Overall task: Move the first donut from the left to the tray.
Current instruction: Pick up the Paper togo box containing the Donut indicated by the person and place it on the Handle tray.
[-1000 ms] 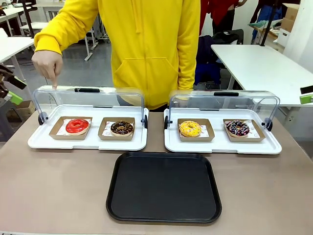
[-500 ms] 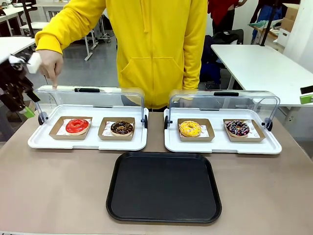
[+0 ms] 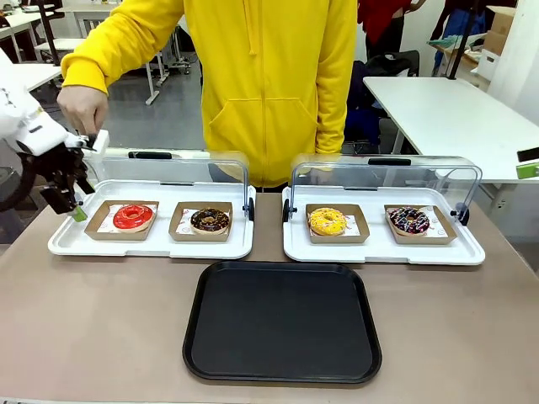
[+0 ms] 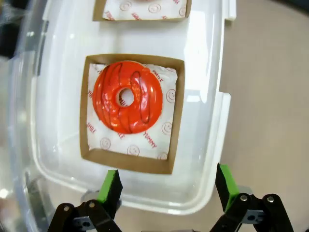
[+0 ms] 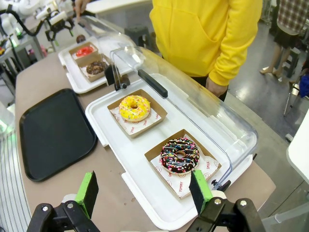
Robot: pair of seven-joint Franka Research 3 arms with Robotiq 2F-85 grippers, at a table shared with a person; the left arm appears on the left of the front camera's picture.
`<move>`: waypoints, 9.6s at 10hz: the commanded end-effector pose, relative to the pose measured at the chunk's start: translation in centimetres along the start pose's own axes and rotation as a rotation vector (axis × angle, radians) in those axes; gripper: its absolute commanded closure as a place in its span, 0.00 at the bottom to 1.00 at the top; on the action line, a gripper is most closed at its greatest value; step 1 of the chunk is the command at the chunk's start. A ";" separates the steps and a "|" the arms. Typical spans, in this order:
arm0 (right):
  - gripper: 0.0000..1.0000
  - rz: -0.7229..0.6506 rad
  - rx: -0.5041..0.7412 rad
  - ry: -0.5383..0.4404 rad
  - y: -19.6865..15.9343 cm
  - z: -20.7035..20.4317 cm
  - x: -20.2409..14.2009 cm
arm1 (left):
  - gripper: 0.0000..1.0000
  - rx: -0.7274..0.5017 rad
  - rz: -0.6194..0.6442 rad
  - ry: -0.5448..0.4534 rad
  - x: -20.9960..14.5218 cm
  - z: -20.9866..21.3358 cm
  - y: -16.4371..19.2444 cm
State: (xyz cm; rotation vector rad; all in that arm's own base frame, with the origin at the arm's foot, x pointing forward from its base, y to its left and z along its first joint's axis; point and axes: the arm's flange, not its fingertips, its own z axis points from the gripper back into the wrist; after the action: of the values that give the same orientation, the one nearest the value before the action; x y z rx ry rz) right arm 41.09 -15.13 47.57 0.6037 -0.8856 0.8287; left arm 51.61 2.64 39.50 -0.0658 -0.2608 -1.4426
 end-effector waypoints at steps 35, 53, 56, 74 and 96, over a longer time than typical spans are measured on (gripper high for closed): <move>0.00 0.010 -0.002 -0.033 -0.2 -0.2 0.2 | 1.00 0.004 -0.117 0.145 -0.6 -7.6 0.6; 0.00 0.010 -0.002 -0.033 -0.2 -0.2 0.2 | 0.98 0.109 -0.076 0.160 5.5 -1.2 -4.4; 0.00 0.010 -0.002 -0.033 -0.2 -0.2 0.2 | 0.98 0.153 -0.068 0.177 10.6 -1.5 -8.5; 0.00 0.010 -0.002 -0.033 -0.2 -0.2 0.2 | 0.98 0.165 -0.114 0.115 25.2 -1.6 -20.5; 0.00 0.010 -0.002 -0.033 -0.2 -0.2 0.2 | 0.98 0.056 -0.175 0.172 35.4 -12.8 -31.5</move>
State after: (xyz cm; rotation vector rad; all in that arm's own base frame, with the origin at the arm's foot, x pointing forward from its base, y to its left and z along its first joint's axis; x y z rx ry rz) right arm 41.09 -15.11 47.57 0.6033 -0.8836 0.8294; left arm 25.59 -38.38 31.13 0.1509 -0.1569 -1.6187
